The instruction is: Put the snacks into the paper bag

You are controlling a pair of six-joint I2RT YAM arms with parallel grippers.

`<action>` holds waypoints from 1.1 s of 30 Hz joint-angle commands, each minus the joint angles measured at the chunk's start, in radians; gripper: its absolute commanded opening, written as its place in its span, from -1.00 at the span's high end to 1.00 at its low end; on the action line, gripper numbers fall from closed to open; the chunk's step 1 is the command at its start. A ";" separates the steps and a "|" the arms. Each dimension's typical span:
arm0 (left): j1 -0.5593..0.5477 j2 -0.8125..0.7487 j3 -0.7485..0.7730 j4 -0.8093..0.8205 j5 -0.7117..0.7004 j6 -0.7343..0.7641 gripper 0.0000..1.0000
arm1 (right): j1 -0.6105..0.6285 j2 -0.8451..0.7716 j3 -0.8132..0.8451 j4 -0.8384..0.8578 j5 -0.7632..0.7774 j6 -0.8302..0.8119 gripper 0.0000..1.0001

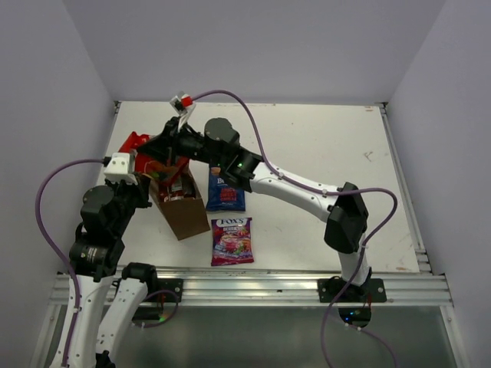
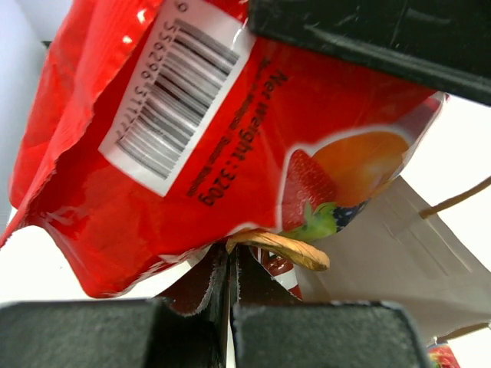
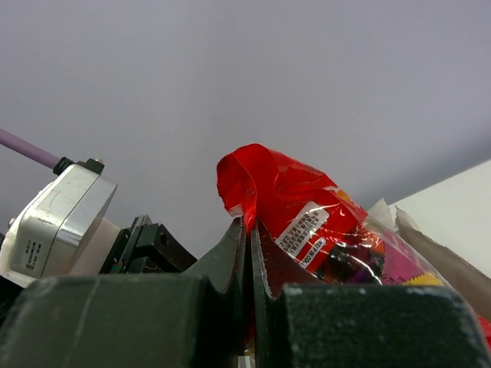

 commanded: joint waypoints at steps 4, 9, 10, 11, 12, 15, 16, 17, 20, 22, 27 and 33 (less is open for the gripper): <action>-0.005 0.015 0.047 0.011 -0.066 0.003 1.00 | 0.058 0.012 0.061 0.166 0.009 0.080 1.00; -0.006 0.030 0.047 0.012 -0.065 0.006 1.00 | 0.070 0.004 0.046 0.173 0.007 0.089 1.00; -0.006 0.032 0.047 0.012 -0.063 0.006 1.00 | 0.075 0.001 0.034 0.173 0.007 0.090 1.00; -0.006 0.032 0.047 0.012 -0.062 0.006 1.00 | 0.076 -0.003 0.023 0.173 0.010 0.090 1.00; -0.006 0.032 0.047 0.012 -0.060 0.007 1.00 | 0.076 -0.014 0.009 0.176 0.017 0.089 1.00; -0.006 0.030 0.047 0.012 -0.055 0.007 1.00 | 0.078 -0.029 -0.043 0.167 0.030 0.095 1.00; -0.006 0.032 0.047 0.014 -0.055 0.007 1.00 | 0.078 -0.034 -0.070 0.165 0.032 0.095 1.00; -0.006 0.032 0.045 0.014 -0.054 0.007 1.00 | 0.081 -0.040 -0.089 0.163 0.037 0.094 1.00; -0.006 0.030 0.045 0.014 -0.051 0.009 1.00 | 0.088 -0.066 -0.153 0.133 0.066 0.074 1.00; -0.006 0.030 0.045 0.014 -0.049 0.009 1.00 | 0.093 -0.083 -0.189 0.120 0.075 0.067 1.00; -0.008 0.028 0.047 0.015 -0.046 0.009 1.00 | 0.098 -0.121 -0.209 0.075 0.090 0.017 0.89; -0.008 0.024 0.047 0.015 -0.040 0.012 1.00 | 0.098 -0.170 -0.108 -0.096 0.099 -0.084 -0.98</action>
